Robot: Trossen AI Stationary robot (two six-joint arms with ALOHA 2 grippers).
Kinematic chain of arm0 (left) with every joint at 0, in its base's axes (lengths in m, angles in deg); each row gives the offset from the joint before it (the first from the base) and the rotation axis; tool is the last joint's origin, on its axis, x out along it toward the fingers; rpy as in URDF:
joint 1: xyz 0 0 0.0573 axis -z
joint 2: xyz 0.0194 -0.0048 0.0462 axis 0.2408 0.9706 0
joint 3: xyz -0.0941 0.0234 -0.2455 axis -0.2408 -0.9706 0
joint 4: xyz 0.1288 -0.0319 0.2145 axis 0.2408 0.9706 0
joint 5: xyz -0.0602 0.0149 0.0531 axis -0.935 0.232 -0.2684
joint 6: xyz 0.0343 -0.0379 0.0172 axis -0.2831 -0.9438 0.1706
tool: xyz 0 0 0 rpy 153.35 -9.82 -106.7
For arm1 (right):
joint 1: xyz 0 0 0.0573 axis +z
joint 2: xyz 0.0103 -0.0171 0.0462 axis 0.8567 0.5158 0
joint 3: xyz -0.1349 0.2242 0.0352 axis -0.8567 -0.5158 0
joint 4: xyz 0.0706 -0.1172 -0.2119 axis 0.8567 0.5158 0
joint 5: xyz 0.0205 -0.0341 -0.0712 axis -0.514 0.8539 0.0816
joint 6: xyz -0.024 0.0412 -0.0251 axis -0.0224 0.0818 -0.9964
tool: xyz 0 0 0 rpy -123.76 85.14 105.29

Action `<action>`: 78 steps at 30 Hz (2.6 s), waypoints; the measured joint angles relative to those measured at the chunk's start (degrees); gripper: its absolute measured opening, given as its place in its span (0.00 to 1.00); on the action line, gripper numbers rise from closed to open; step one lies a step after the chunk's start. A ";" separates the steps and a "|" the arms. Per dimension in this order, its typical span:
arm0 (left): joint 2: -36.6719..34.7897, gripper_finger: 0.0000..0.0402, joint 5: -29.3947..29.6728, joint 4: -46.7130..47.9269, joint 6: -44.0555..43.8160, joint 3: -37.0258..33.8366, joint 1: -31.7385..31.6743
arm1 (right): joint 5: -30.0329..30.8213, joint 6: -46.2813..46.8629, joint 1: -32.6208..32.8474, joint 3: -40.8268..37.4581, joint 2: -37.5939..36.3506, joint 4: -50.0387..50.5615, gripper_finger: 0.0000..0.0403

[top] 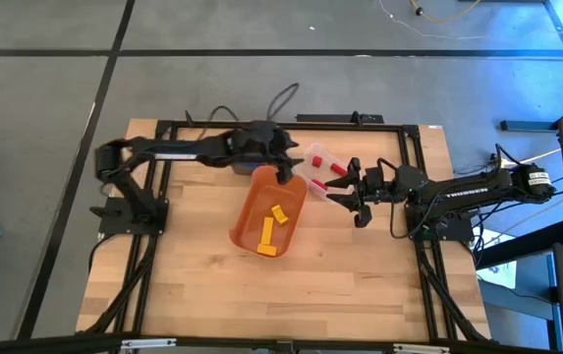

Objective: Sort & place blocks by color
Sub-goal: Return to Home Position

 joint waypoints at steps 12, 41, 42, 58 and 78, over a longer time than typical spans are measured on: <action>-28.41 0.58 -1.23 -22.74 -0.44 -32.97 8.38 | 0.00 -0.04 0.00 0.00 0.01 -0.05 0.40; -54.22 0.58 -3.65 -24.54 -5.01 -48.44 7.85 | 0.04 -0.15 -0.02 0.00 0.01 -0.20 0.40; -54.22 0.58 -3.65 -24.54 -5.01 -48.44 7.85 | 0.04 -0.15 -0.02 0.00 0.01 -0.20 0.40; -54.87 0.17 -2.22 -24.11 -7.69 -48.52 7.80 | 0.05 0.12 -0.01 0.00 0.00 0.24 0.40; -73.49 0.00 -1.02 -14.69 -8.67 -58.79 7.80 | 0.04 1.55 -0.01 0.00 0.01 0.90 0.40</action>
